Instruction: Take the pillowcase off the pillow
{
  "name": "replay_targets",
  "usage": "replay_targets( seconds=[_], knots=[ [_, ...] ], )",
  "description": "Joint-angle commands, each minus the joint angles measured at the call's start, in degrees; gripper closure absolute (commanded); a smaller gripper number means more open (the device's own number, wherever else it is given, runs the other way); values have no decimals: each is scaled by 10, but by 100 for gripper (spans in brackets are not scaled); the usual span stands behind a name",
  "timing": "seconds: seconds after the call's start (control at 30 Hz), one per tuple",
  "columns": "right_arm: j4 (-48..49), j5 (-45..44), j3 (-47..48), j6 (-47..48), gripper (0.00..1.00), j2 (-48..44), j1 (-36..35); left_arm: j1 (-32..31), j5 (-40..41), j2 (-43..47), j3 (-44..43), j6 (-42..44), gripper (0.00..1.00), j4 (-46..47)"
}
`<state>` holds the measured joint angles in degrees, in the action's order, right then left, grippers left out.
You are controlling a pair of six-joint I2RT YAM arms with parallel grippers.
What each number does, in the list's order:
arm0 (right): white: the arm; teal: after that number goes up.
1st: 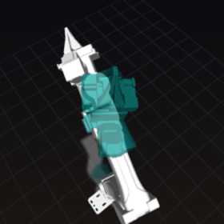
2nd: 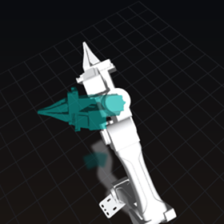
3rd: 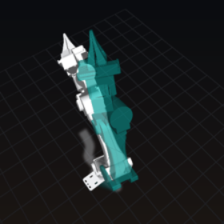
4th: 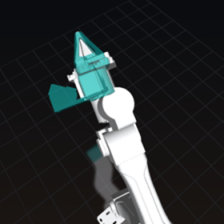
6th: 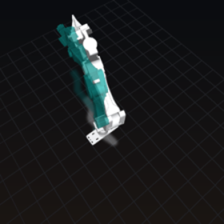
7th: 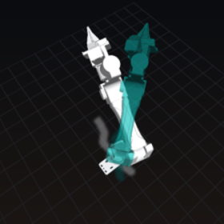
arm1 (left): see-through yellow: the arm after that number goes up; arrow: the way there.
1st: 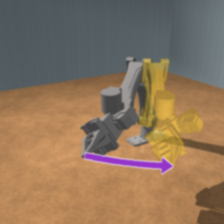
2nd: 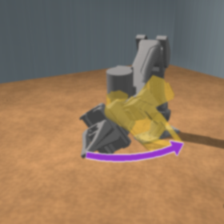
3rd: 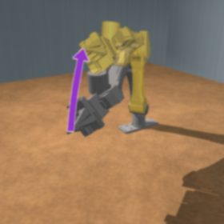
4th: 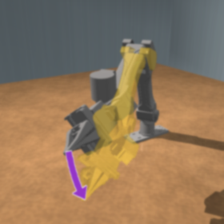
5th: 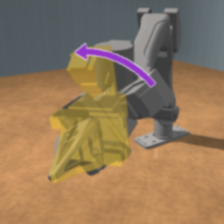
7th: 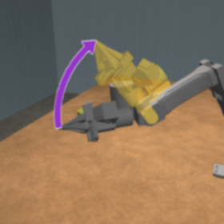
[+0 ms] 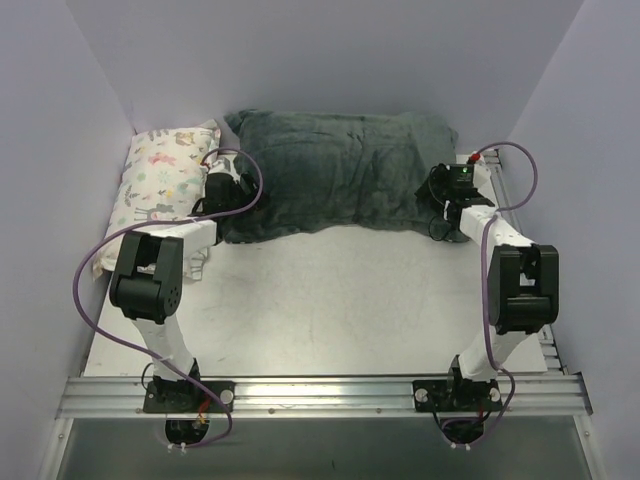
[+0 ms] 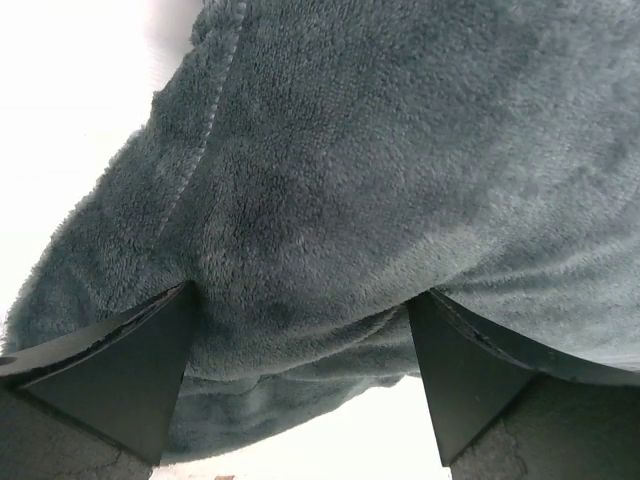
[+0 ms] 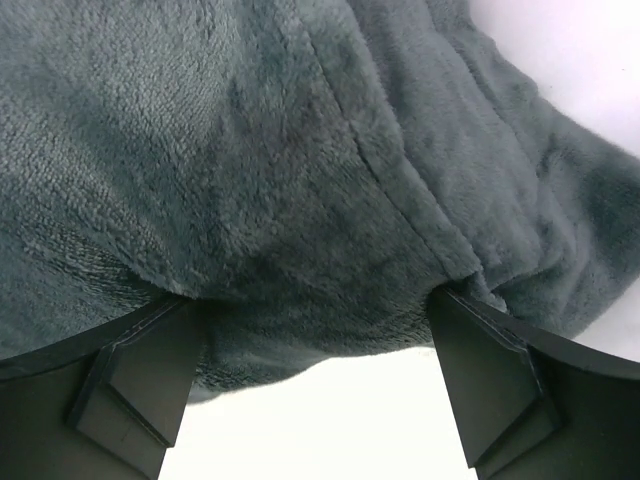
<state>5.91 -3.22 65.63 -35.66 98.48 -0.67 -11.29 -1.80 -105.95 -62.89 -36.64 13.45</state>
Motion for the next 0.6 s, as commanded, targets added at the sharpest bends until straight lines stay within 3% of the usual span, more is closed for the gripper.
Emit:
replay_targets(
  seconds=[0.0, 0.07, 0.13, 0.17, 0.2, 0.27, 0.3, 0.37, 0.57],
  knots=[
    [37, -45, 18, 24, 5, 20, -14, -2, -9, -11, -27, -16, 7, 43],
    [34, -45, 26, 26, 12, 27, -21, -4, -2, -15, -28, -22, 14, 43],
    [32, -43, 36, 29, 19, 33, -28, -7, 1, -17, -31, -25, 36, 41],
    [17, -55, 41, 31, 32, 32, -31, -9, 4, -16, -32, -22, 44, 40],
    [9, -59, 51, 31, 45, 30, -34, -9, 6, -14, -37, -21, 67, 34],
    [-13, -62, 59, 27, 70, 23, -35, -11, 15, 1, -46, -13, 89, 1],
    [-20, -63, 62, 25, 89, 12, -35, -9, 35, 7, -51, -10, 97, -14],
    [-46, -60, 75, 23, 100, 0, -35, -8, 50, 36, -70, 2, 100, -60],
    [-113, -28, 65, 5, 100, -85, -46, -7, 130, 159, -113, 11, 100, -241]
  ],
)
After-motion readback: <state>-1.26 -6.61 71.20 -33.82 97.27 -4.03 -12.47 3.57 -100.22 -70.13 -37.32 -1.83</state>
